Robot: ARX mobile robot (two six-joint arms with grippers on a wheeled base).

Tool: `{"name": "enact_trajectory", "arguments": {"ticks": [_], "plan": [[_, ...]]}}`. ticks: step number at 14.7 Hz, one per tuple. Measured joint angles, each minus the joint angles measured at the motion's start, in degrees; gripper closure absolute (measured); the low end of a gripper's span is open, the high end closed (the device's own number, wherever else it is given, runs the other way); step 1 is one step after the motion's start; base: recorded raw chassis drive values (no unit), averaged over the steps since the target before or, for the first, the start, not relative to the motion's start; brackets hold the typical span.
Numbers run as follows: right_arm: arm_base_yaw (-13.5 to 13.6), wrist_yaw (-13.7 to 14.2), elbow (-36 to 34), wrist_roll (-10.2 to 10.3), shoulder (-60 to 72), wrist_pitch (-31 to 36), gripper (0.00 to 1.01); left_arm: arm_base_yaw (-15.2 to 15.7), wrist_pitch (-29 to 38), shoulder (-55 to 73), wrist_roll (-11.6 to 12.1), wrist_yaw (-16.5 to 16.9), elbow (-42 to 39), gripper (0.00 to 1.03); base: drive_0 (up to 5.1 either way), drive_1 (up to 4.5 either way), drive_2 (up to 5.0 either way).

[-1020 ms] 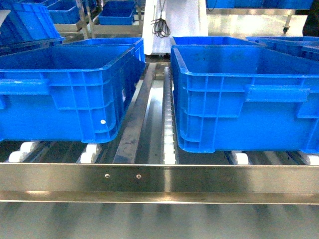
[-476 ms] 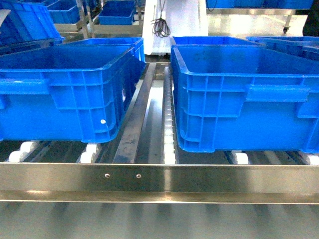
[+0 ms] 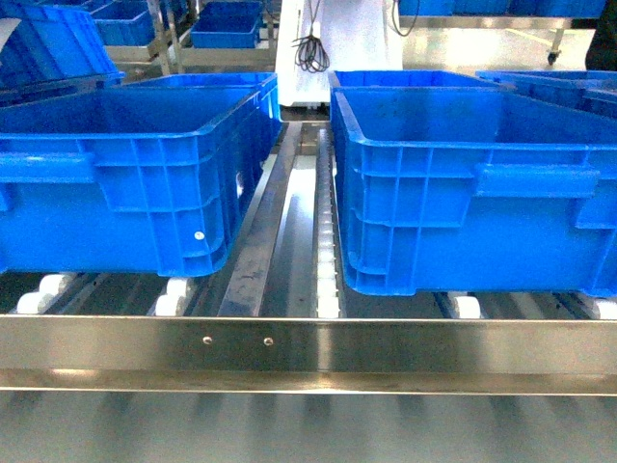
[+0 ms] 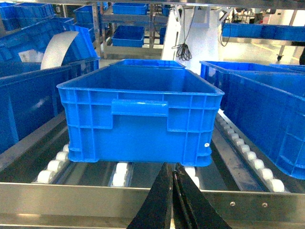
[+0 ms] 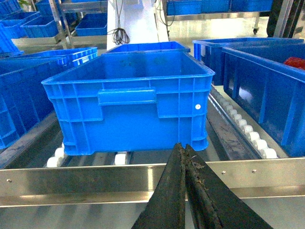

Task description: Sort blue parts and orange caps into right shelf containers

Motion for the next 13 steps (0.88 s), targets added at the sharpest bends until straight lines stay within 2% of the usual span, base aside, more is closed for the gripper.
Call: {"name": "enact_trajectory", "arguments": {"ticks": [1, 2, 3, 6, 7, 13], "plan": [[0.0, 0.0, 0.0, 0.0, 0.0, 0.0, 0.99, 0.0, -0.85, -1.01, 0.02, 0.0, 0.0, 1.01, 0.0, 0.0, 0.0], [0.0, 0.0, 0.0, 0.02, 0.0, -0.02, 0.99, 0.0, -8.79, -6.01, 0.02, 0.07, 0.04, 1.01, 0.0, 0.0, 0.0], [0.0, 0.0, 0.0, 0.0, 0.0, 0.02, 0.99, 0.0, -10.14, -10.19, 0.02, 0.02, 0.04, 1.01, 0.0, 0.0, 0.0], [0.0, 0.11, 0.0, 0.0, 0.0, 0.0, 0.99, 0.0, -10.91, -10.1, 0.02, 0.0, 0.04, 1.01, 0.0, 0.0, 0.0], [0.0, 0.11, 0.0, 0.0, 0.0, 0.0, 0.93, 0.0, -10.93, -10.1, -0.02, 0.0, 0.04, 1.01, 0.0, 0.0, 0.0], [0.0, 0.11, 0.0, 0.0, 0.0, 0.02, 0.07, 0.0, -10.93, -10.1, -0.09, 0.0, 0.04, 0.18, 0.0, 0.0, 0.0]]}}
